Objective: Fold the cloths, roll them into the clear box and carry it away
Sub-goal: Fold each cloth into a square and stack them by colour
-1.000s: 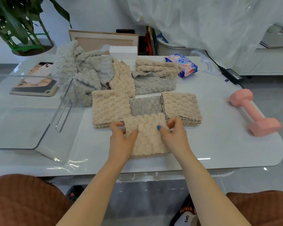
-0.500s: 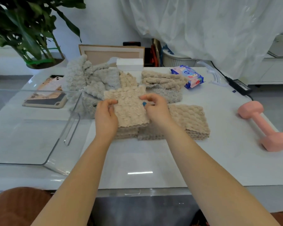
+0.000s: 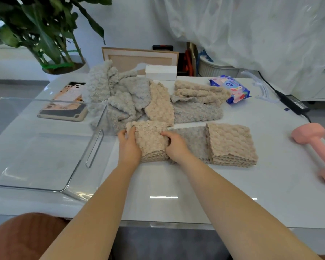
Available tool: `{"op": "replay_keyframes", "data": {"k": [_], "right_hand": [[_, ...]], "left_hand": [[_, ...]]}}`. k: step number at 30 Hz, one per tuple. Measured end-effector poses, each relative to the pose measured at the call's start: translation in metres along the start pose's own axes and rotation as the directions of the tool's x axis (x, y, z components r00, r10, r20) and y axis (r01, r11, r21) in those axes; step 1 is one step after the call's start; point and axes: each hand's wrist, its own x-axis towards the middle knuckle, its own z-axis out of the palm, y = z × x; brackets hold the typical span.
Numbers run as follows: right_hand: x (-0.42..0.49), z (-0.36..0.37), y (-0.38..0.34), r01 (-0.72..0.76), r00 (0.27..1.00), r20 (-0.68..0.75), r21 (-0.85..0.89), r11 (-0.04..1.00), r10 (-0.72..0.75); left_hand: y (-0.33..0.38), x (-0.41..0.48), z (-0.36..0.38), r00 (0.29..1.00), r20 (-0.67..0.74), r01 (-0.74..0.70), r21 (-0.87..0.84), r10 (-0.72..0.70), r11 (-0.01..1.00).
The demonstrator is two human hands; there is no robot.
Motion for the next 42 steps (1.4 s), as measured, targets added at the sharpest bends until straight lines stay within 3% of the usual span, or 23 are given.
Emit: {"op": "replay_keyframes", "data": {"k": [4, 7, 10, 12, 14, 16, 19, 22, 25, 28, 31, 35, 39, 42], "right_hand": [[-0.004, -0.012, -0.003, 0.03, 0.997, 0.069, 0.063, 0.998, -0.034], [-0.009, -0.03, -0.004, 0.013, 0.998, -0.06, 0.214, 0.977, -0.001], [-0.021, -0.052, 0.006, -0.012, 0.967, -0.235, 0.325, 0.946, 0.093], [-0.034, -0.066, 0.017, -0.027, 0.94, -0.314, 0.319, 0.947, 0.133], [-0.045, -0.078, 0.03, -0.035, 0.916, -0.378, 0.259, 0.965, 0.134], [-0.052, -0.091, 0.044, -0.037, 0.888, -0.443, 0.193, 0.98, 0.121], [-0.052, -0.109, 0.065, -0.052, 0.851, -0.52, 0.052, 0.997, 0.072], [-0.049, -0.11, 0.09, -0.196, 0.913, -0.397, -0.219, 0.956, 0.096], [-0.054, -0.088, 0.109, -0.224, 0.942, -0.319, -0.351, 0.909, 0.109], [-0.053, -0.08, 0.114, -0.22, 0.933, -0.352, -0.383, 0.897, 0.079], [-0.05, -0.084, 0.113, -0.222, 0.939, -0.332, -0.38, 0.898, 0.091], [-0.052, -0.088, 0.109, -0.218, 0.952, -0.282, -0.341, 0.914, 0.122], [-0.045, -0.108, 0.099, -0.267, 0.959, -0.157, -0.22, 0.938, 0.236], [-0.047, -0.124, 0.088, -0.243, 0.957, -0.137, 0.097, 0.965, 0.255]], "left_hand": [[0.002, 0.0, -0.004, 0.999, -0.023, 0.03, 0.218, -0.026, 0.975], [0.019, 0.002, -0.015, 0.987, -0.15, -0.005, 0.334, 0.058, 0.943], [0.046, 0.012, -0.021, 0.933, -0.254, -0.196, 0.23, 0.253, 0.953], [0.07, 0.025, -0.018, 0.941, -0.183, -0.277, 0.062, 0.283, 0.959], [0.086, 0.047, -0.007, 0.977, -0.042, -0.212, -0.066, 0.21, 0.975], [0.09, 0.072, 0.01, 0.995, 0.07, -0.061, -0.135, 0.071, 0.989], [0.072, 0.1, 0.032, 0.962, 0.219, 0.189, -0.101, -0.164, 0.977], [0.065, 0.107, 0.045, 0.915, 0.311, 0.316, -0.152, -0.258, 0.936], [0.071, 0.101, 0.047, 0.924, 0.272, 0.339, -0.268, -0.267, 0.902], [0.072, 0.091, 0.046, 0.973, 0.107, 0.224, -0.236, -0.203, 0.946], [0.077, 0.075, 0.042, 0.997, -0.073, -0.03, -0.084, 0.024, 0.996], [0.106, 0.069, 0.023, 0.909, -0.227, -0.35, 0.043, 0.351, 0.936], [0.152, 0.062, -0.006, 0.877, -0.175, -0.478, -0.222, 0.447, 0.85], [0.183, 0.046, -0.022, 0.899, -0.087, -0.423, -0.43, 0.43, 0.798]]}}
